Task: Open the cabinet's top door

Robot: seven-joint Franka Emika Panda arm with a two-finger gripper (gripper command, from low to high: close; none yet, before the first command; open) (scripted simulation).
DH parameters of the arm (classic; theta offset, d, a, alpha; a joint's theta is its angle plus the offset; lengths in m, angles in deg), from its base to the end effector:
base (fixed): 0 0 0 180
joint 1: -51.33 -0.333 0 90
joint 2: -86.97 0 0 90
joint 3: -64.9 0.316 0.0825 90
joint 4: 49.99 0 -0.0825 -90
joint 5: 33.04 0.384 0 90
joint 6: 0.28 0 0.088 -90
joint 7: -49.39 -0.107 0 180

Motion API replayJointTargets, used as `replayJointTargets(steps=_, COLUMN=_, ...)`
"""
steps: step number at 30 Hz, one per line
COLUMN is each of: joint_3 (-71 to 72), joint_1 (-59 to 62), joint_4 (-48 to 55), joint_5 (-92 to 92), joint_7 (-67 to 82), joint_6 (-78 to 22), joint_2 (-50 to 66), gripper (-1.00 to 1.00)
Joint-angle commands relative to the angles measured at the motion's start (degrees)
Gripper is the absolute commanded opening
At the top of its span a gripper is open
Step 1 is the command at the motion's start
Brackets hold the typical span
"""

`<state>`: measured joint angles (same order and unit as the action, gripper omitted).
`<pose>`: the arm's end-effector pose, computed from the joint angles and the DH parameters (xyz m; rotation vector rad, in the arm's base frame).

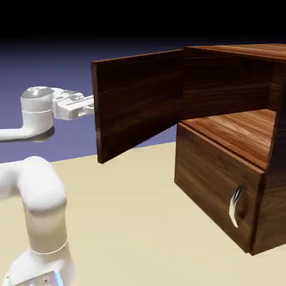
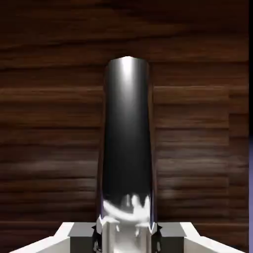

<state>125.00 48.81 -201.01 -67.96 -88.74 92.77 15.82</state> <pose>0.1529 0.2489 0.4955 1.2865 -1.6639 2.0864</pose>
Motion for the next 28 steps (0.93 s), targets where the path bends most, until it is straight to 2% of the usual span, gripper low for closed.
replayJointTargets(steps=1, joint_3=1.58, joint_1=1.46, joint_4=2.07, joint_5=1.12, joint_7=0.05, joint_6=-2.0, joint_2=0.55, gripper=-1.0)
replayJointTargets(steps=14, joint_3=16.61, joint_1=22.78, joint_4=29.06, joint_5=10.2, joint_7=2.48, joint_6=-23.34, joint_2=2.47, gripper=-1.0)
replayJointTargets(steps=28, joint_3=24.87, joint_1=45.28, joint_4=58.12, joint_5=13.68, joint_7=8.23, joint_6=-42.7, joint_2=-1.14, gripper=-1.0)
